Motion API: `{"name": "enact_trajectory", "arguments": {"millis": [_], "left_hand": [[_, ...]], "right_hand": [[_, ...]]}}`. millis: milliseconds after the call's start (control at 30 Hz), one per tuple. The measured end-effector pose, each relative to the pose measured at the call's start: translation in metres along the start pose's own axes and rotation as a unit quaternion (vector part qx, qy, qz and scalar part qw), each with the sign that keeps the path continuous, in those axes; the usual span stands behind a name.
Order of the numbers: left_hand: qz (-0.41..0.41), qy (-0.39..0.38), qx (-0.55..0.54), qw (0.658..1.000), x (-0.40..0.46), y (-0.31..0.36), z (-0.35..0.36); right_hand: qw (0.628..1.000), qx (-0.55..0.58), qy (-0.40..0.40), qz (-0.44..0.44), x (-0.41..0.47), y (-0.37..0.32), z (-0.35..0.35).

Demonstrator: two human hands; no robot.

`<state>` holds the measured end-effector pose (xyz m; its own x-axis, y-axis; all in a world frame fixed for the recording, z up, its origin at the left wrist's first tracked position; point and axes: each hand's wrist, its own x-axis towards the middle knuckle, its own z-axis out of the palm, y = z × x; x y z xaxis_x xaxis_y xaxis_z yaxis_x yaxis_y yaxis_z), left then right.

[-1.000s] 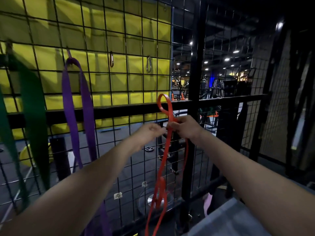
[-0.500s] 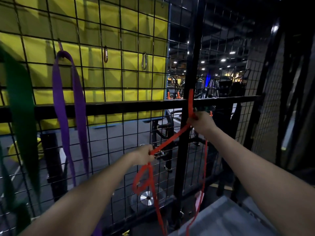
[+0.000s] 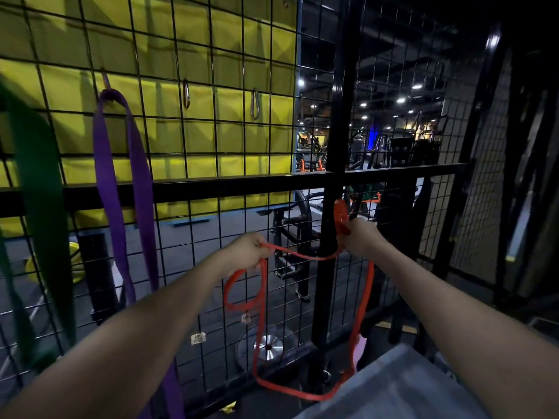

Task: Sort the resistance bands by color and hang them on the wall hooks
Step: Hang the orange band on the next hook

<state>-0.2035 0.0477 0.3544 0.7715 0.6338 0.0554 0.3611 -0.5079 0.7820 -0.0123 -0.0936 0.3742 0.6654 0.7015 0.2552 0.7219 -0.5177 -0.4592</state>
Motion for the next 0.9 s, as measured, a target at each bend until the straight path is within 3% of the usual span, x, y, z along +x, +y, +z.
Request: {"name": "enact_trajectory", "arguments": {"millis": [167, 300, 367, 433, 500, 667, 767, 900], "left_hand": [[0.034, -0.016, -0.115, 0.993, 0.000, 0.015, -0.017], [0.048, -0.025, -0.145, 0.988, -0.004, 0.032, -0.026], [0.054, -0.035, -0.146, 0.987, -0.004, 0.040, -0.026], [0.063, -0.038, -0.152, 0.986, -0.005, 0.049, -0.025], [0.081, -0.044, -0.144, 0.985, -0.006, 0.055, -0.026], [0.119, -0.071, -0.035, 0.990, -0.009, 0.052, -0.037], [0.103, -0.047, 0.039, 0.993, -0.008, 0.044, -0.049], [0.079, 0.005, 0.105, 0.991, -0.012, 0.023, -0.068]], "right_hand": [[0.991, -0.050, -0.127, 0.003, -0.011, -0.005, 0.012], [0.987, -0.112, -0.092, -0.069, -0.015, -0.021, 0.012], [0.982, 0.030, -0.136, -0.127, -0.021, -0.040, 0.008], [0.946, 0.189, -0.203, -0.166, -0.032, -0.060, 0.006], [0.924, 0.260, -0.210, -0.188, -0.036, -0.069, 0.007], [0.911, 0.310, -0.203, -0.181, -0.037, -0.070, 0.009], [0.919, 0.322, -0.175, -0.144, -0.028, -0.071, 0.007], [0.904, 0.392, -0.128, -0.115, -0.021, -0.077, 0.000]]}}
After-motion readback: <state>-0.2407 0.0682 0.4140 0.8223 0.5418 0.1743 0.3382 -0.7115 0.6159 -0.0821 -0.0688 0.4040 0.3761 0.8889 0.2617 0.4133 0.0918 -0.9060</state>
